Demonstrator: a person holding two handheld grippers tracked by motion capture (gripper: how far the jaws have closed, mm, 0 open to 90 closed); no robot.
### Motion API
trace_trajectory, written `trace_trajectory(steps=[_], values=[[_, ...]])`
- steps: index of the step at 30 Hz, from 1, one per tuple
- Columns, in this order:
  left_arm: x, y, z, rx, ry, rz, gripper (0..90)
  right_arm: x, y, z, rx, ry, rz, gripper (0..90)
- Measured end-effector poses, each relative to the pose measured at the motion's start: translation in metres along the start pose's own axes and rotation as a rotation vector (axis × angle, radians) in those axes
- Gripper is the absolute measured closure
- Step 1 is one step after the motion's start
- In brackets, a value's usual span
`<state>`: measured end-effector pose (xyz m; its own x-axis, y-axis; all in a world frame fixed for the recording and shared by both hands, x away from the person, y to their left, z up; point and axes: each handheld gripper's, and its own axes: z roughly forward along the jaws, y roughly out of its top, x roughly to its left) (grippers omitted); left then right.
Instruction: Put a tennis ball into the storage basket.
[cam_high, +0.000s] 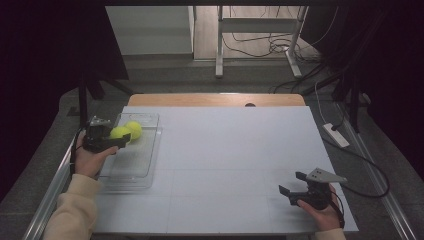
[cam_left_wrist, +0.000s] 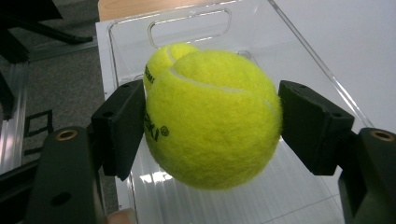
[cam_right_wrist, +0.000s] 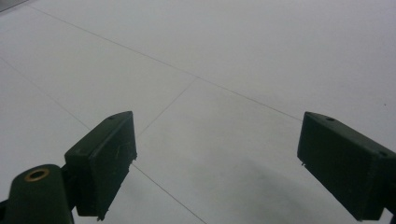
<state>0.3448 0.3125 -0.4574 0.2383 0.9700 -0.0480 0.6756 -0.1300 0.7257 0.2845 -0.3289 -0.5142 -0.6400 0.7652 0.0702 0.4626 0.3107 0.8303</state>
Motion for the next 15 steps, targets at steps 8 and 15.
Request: trace_trajectory(steps=[8,15], values=[[0.0,-0.001,0.007,0.052,0.013,0.005,27.6,0.0,0.0,0.0,0.002,0.001,0.0,12.0],[0.001,-0.001,0.013,0.09,0.024,0.01,27.6,0.0,0.0,0.0,0.002,0.001,0.0,12.0]])
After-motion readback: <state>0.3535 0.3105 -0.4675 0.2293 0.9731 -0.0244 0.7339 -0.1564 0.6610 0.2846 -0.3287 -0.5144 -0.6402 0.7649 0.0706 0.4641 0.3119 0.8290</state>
